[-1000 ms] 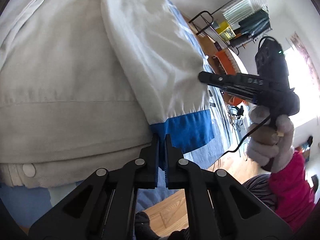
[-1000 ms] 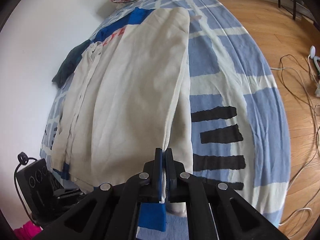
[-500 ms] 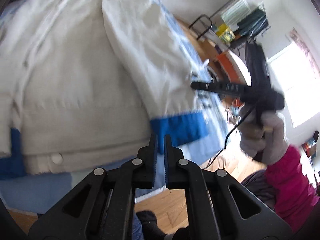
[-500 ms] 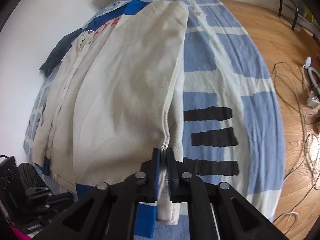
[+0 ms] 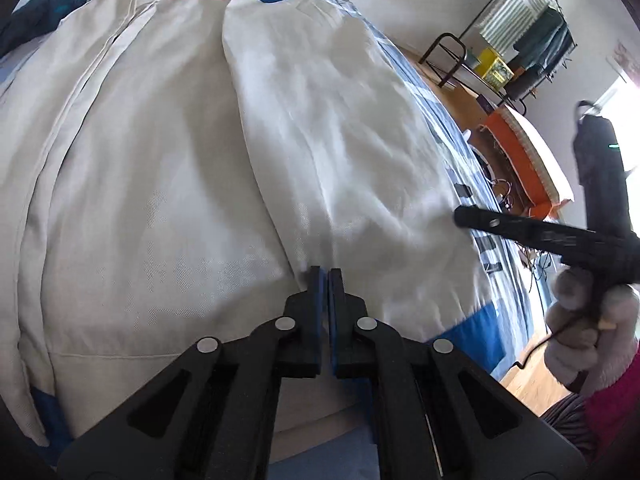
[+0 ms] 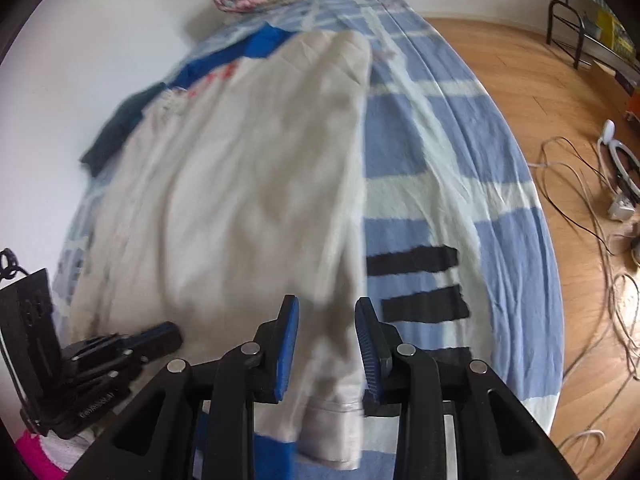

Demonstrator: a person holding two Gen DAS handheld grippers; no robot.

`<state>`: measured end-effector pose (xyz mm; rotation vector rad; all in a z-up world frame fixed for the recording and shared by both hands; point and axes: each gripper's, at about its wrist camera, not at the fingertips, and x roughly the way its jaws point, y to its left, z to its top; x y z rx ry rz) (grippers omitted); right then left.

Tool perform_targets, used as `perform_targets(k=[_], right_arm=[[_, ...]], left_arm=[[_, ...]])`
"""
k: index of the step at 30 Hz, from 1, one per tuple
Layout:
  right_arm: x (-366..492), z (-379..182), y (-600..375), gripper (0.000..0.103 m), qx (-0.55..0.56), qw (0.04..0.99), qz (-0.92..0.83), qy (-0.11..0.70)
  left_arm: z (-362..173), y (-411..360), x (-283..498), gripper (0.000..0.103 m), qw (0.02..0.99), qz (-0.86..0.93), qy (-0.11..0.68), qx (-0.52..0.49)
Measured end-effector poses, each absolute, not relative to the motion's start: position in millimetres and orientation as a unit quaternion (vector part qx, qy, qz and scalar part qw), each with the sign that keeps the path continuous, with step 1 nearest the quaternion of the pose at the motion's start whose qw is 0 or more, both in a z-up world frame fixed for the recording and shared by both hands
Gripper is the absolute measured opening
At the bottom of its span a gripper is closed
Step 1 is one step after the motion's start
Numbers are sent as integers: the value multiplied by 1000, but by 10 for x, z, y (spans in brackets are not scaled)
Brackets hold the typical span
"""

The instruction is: Fold large clothes

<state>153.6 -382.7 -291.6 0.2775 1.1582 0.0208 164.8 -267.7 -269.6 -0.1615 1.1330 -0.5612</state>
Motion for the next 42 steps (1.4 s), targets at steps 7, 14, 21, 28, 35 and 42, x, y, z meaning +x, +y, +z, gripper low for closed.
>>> perform_targets(k=[7, 14, 21, 28, 35, 42], right_arm=[[1381, -2556, -4058, 33, 176, 854, 18, 490], [1079, -1976, -4337, 42, 230, 884, 21, 407], [879, -1627, -4591, 47, 267, 900, 11, 344], [856, -1600, -4746, 47, 303, 896, 0, 325], [923, -1610, -4757, 47, 321, 892, 6, 319], [1255, -1873, -4747, 55, 324, 873, 11, 364]], left_arm=[[-2460, -2800, 1399, 2, 808, -296, 506, -64], [-2309, -3517, 992, 54, 784, -373, 496, -9], [-2504, -4172, 927, 63, 779, -350, 517, 57], [-2599, -4383, 881, 74, 788, -340, 502, 109], [-2588, -4096, 1062, 13, 778, -363, 506, 76], [-2454, -3612, 1314, 8, 742, -389, 537, -100]])
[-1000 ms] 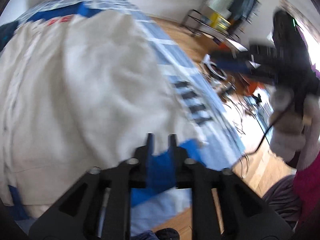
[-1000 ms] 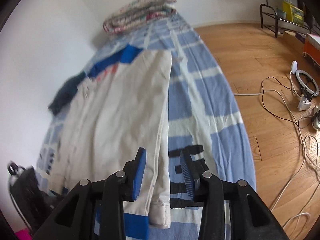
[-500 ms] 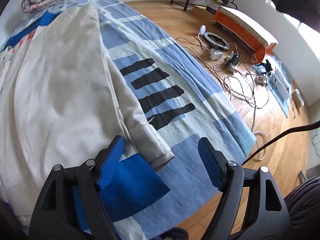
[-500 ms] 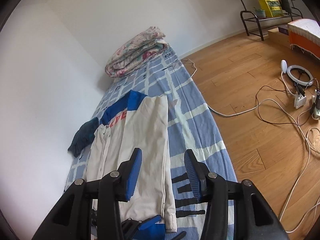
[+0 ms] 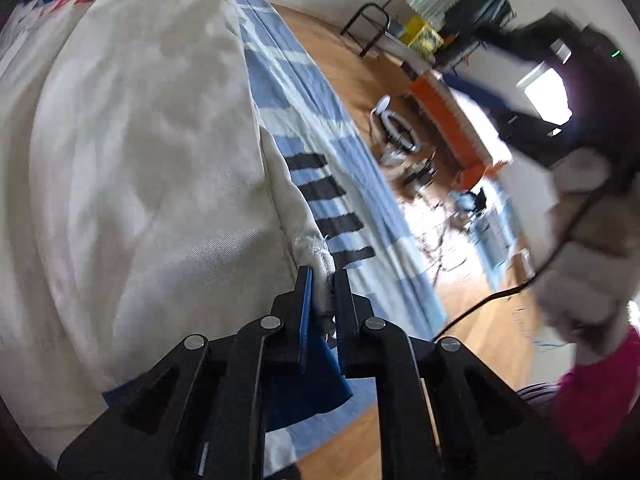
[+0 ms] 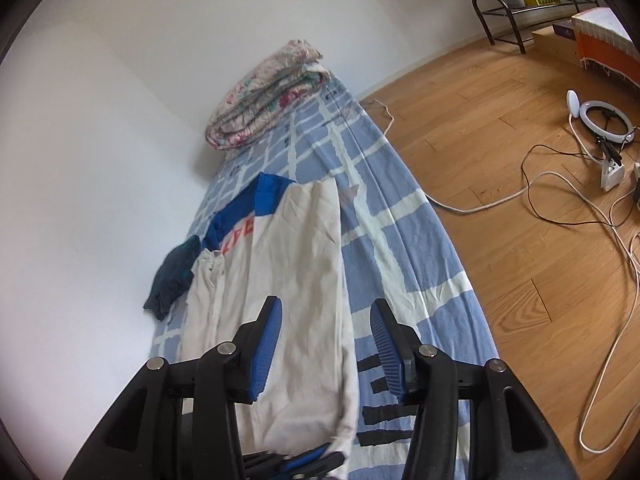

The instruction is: Fold large clothes

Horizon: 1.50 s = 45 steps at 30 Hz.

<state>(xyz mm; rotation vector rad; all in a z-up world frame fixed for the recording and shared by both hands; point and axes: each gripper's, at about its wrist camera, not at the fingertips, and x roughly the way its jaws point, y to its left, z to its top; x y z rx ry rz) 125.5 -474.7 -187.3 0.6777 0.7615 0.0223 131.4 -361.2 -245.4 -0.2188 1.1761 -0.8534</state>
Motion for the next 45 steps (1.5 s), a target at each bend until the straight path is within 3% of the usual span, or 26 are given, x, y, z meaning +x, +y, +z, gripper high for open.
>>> perform_targets(k=[3, 7, 20, 23, 24, 25, 27, 37, 45], right_arm=[[1456, -2075, -4720, 64, 324, 862, 18, 389], [1771, -2386, -4666, 66, 354, 837, 38, 415], [2867, -2741, -4398, 64, 390, 809, 45, 436], [3038, -2853, -4371, 44, 401, 799, 41, 445], [3088, -2879, -4338, 24, 399, 796, 37, 453], [3117, -2879, -4300, 14, 390, 797, 29, 461], [3165, -2788, -4186, 6, 349, 813, 14, 466], [3391, -2183, -3127, 3, 125, 872, -16, 472], [3635, -2271, -1829, 3, -55, 875, 13, 480]], left_arm=[[-2292, -3452, 1311, 8, 749, -396, 518, -123], [-2142, -3314, 1309, 8, 757, -397, 500, -135], [-2057, -3057, 1342, 8, 760, -400, 487, -156], [-2057, -2997, 1339, 8, 759, -402, 487, -162], [-2065, -2965, 1346, 8, 759, -401, 486, -166], [-2072, -2940, 1346, 8, 758, -400, 486, -170], [-2099, -2851, 1368, 8, 753, -399, 489, -186], [-2218, -2266, 1381, 8, 748, -383, 488, -239], [-2441, -1612, 1312, 8, 748, -332, 492, -297]])
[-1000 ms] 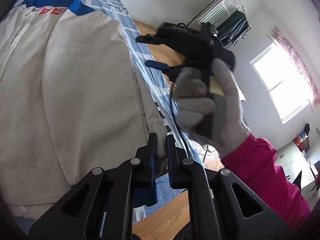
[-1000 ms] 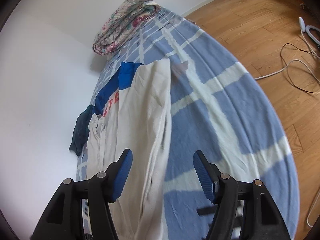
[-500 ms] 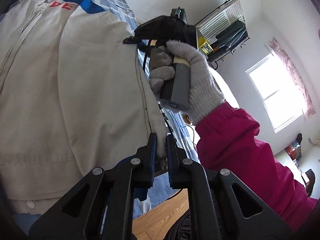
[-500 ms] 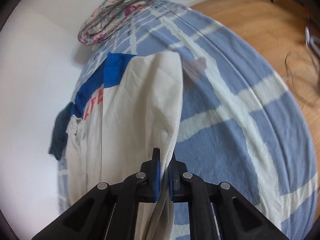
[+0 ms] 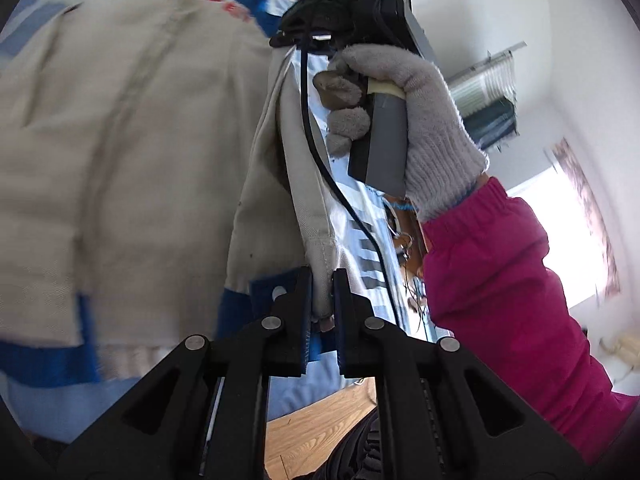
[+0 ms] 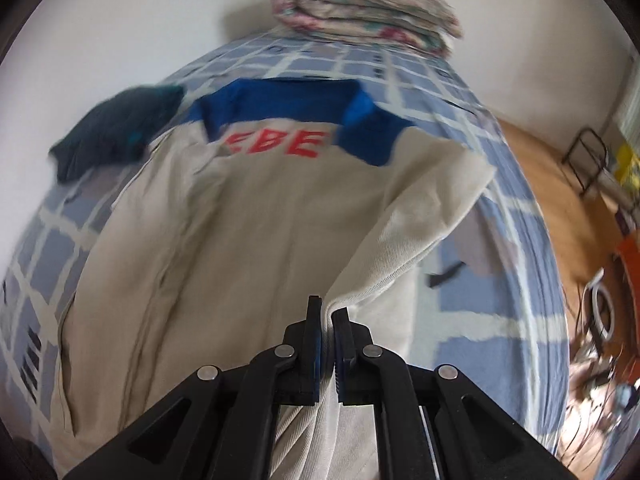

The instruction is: Fold large clothes

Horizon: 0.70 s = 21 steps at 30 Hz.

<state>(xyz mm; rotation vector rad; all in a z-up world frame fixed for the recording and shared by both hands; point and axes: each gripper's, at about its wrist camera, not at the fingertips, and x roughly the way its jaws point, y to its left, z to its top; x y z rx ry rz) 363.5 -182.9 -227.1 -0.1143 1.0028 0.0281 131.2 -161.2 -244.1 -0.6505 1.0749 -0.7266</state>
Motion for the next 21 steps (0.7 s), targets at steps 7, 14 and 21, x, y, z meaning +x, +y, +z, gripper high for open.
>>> perform_targets(k=[7, 14, 21], right_arm=[[3788, -2827, -1109, 3, -144, 843, 31, 517], [3777, -2701, -1332, 30, -50, 846, 93, 523], [3265, -1830, -2090, 33, 74, 876, 130, 458]], left_arm=[[-2642, -1310, 1317, 8, 749, -298, 506, -308], [-2692, -1309, 1327, 8, 753, -294, 507, -299], [-2614, -1345, 1265, 8, 761, -291, 500, -293]])
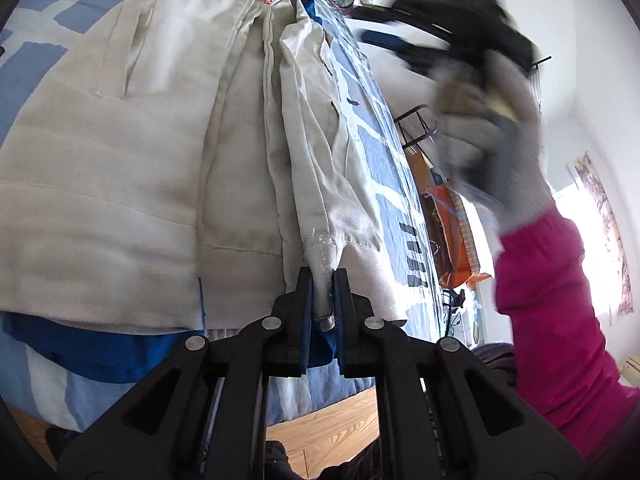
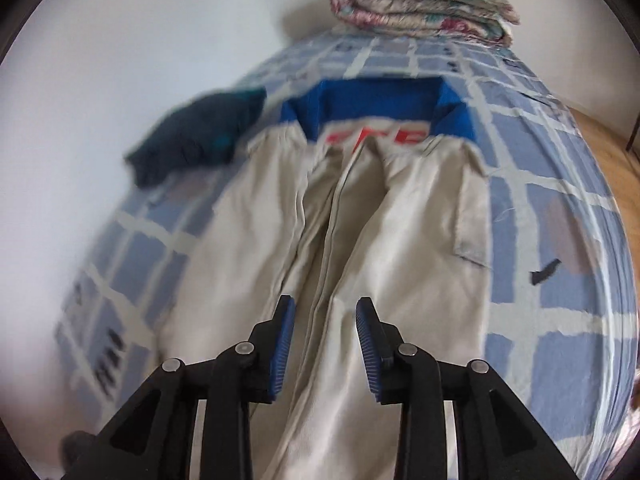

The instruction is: Fold large clothes

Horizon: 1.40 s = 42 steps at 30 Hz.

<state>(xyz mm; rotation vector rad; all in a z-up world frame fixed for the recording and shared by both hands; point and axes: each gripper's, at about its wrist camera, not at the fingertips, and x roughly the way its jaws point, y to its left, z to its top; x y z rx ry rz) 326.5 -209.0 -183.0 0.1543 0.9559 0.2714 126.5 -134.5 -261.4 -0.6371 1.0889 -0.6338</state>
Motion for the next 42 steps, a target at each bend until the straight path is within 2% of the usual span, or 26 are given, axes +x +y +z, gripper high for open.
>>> perform_targets(k=[4, 8, 17, 22, 25, 29, 34, 39, 42], right_arm=[[2842, -1524, -2415, 34, 92, 882, 130, 444], [2306, -1488, -2471, 35, 71, 874, 142, 459], [1508, -2552, -1913, 33, 60, 826, 173, 533], [1371, -2803, -1578, 34, -34, 836, 152, 526], [1349, -2686, -1653, 33, -22, 828, 159, 537], [1327, -2397, -1805, 33, 29, 849, 176, 498], [1521, -2445, -1560, 33, 37, 850, 184, 492], [1476, -2767, -1328, 32, -2, 824, 187, 535], [1351, -2861, -1386, 32, 9, 832, 186, 522]], left_arm=[[-2605, -1264, 1255, 8, 765, -290, 496, -291], [-2641, -1248, 1241, 8, 778, -278, 495, -269], [-2805, -1177, 1250, 8, 786, -243, 511, -250], [-2729, -1179, 1249, 10, 779, -246, 528, -231], [-2535, -1015, 1176, 11, 780, -255, 518, -242], [-2263, -586, 1054, 11, 817, -219, 476, -240], [-2460, -290, 1198, 11, 810, -168, 497, -262], [-2661, -407, 1298, 11, 801, -173, 517, -248], [-2870, -587, 1308, 11, 776, -200, 546, -245]])
